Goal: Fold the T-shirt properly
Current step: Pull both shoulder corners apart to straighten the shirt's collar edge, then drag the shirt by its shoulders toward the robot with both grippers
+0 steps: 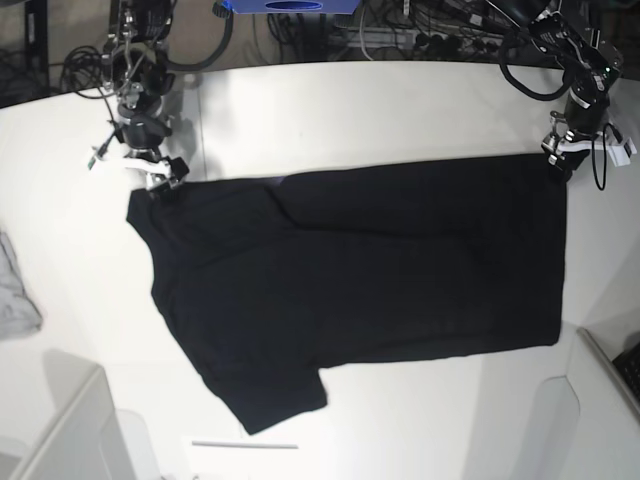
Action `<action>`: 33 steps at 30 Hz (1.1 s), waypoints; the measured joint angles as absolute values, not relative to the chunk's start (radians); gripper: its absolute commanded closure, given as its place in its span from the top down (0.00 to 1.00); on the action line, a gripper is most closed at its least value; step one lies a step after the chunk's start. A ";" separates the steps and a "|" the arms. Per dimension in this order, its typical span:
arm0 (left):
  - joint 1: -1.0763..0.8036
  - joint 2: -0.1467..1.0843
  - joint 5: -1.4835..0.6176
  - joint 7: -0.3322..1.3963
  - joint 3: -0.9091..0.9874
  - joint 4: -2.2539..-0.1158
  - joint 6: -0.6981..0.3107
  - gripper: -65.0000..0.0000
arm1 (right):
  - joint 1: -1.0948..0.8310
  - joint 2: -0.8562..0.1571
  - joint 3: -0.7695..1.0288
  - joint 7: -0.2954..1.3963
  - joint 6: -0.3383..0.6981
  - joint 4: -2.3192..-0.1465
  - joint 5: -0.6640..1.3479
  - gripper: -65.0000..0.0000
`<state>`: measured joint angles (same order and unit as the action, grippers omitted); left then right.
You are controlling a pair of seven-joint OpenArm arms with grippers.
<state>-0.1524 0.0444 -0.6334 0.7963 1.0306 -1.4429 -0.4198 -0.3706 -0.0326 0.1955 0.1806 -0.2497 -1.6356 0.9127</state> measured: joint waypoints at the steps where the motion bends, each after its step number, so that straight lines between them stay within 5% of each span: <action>1: -0.146 0.046 -0.636 0.793 1.031 -1.432 -0.420 0.62 | -0.358 -0.033 0.196 0.178 -0.245 -1.625 0.913 0.67; 16: -0.119 0.072 -0.664 0.760 0.961 -1.361 -0.443 0.62 | -0.249 -0.041 0.197 0.133 -0.212 -1.491 0.912 0.65; 19: -0.117 0.075 -0.660 0.762 0.959 -1.361 -0.442 0.49 | -0.248 -0.043 0.199 0.131 -0.213 -1.482 0.910 0.46; 23: -0.117 0.074 -0.631 0.775 0.959 -1.354 -0.427 0.02 | -0.248 -0.044 0.199 0.146 -0.219 -1.476 0.910 0.21; 27: -0.113 0.073 -0.573 0.775 0.958 -1.359 -0.435 0.00 | -0.253 -0.030 0.249 0.186 -0.171 -1.469 0.921 0.00; 33: -0.121 0.082 -0.553 0.784 0.953 -1.375 -0.439 0.00 | -0.264 -0.030 0.303 0.203 -0.163 -1.471 0.925 0.00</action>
